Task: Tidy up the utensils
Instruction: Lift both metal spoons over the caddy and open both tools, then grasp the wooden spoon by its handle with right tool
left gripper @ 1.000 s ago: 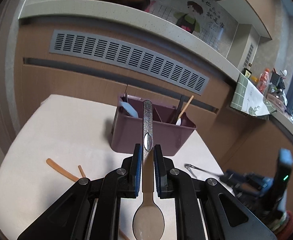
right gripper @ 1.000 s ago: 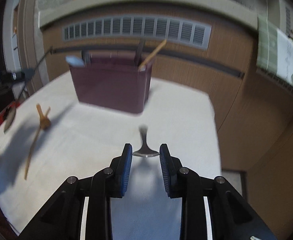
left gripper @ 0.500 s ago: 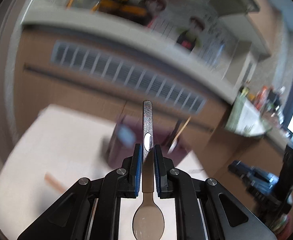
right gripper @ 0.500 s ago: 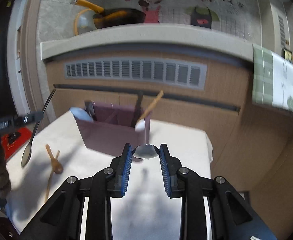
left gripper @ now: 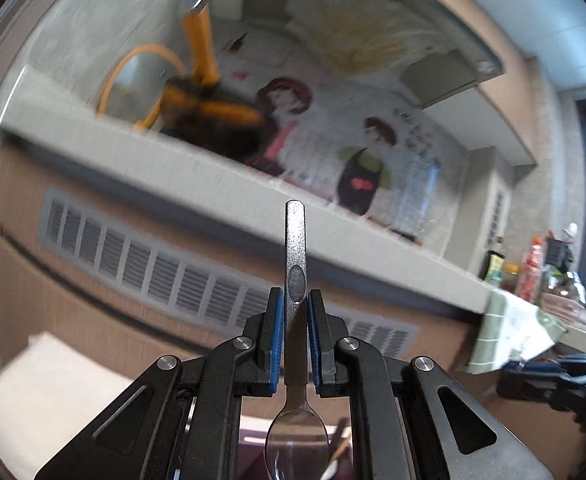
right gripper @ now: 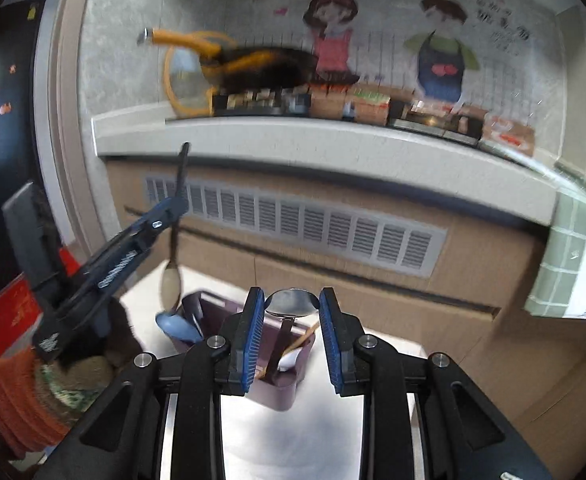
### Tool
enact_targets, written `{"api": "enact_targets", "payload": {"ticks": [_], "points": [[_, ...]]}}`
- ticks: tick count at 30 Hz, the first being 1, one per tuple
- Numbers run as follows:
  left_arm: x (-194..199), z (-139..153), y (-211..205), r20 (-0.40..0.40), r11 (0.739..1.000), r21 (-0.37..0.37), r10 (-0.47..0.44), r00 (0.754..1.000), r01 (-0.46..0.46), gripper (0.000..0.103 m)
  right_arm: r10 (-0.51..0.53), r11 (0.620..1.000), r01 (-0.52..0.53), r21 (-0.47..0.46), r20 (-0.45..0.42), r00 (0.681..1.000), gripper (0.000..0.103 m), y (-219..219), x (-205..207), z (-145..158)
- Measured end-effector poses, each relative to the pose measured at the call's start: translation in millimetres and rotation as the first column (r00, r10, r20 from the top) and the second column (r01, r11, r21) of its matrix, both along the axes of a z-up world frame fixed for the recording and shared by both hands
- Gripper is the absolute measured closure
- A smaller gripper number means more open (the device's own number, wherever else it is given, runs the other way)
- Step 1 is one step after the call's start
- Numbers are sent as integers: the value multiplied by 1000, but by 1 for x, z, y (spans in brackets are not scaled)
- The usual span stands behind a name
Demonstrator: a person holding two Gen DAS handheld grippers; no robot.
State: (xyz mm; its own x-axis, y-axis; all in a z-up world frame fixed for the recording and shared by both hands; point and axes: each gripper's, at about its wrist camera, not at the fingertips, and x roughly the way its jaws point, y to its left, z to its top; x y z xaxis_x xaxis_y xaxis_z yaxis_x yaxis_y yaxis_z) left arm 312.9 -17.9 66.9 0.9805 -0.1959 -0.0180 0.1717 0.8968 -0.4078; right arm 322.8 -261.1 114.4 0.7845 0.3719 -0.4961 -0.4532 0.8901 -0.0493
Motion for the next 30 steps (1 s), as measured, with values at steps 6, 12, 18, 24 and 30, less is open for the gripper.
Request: {"api": "enact_targets", "payload": {"ticks": [6,12,18,24,30], "points": [[24,-36,-6,-76,998,15,54,996,-53,91,37,999,-39,-13,-114,993,78,12,23,-32],[38,-62,5,-195,998,-52,-28,980,18,85,88,996,-78,52,-237,967,76,23,53,-55],[20,-49,25,-248,992,-82,-109,963,91,71,51,992,-28,121,-197,979,72,12,53,-58],[-45,-47,73,-310,994,-63,-106,945,91,70,-5,996,16,87,-122,992,72,3,15,-69],[-110,-80,135,-490,998,54,62,869,-41,70,36,997,-26,68,-154,987,71,17,-11,-101]]}}
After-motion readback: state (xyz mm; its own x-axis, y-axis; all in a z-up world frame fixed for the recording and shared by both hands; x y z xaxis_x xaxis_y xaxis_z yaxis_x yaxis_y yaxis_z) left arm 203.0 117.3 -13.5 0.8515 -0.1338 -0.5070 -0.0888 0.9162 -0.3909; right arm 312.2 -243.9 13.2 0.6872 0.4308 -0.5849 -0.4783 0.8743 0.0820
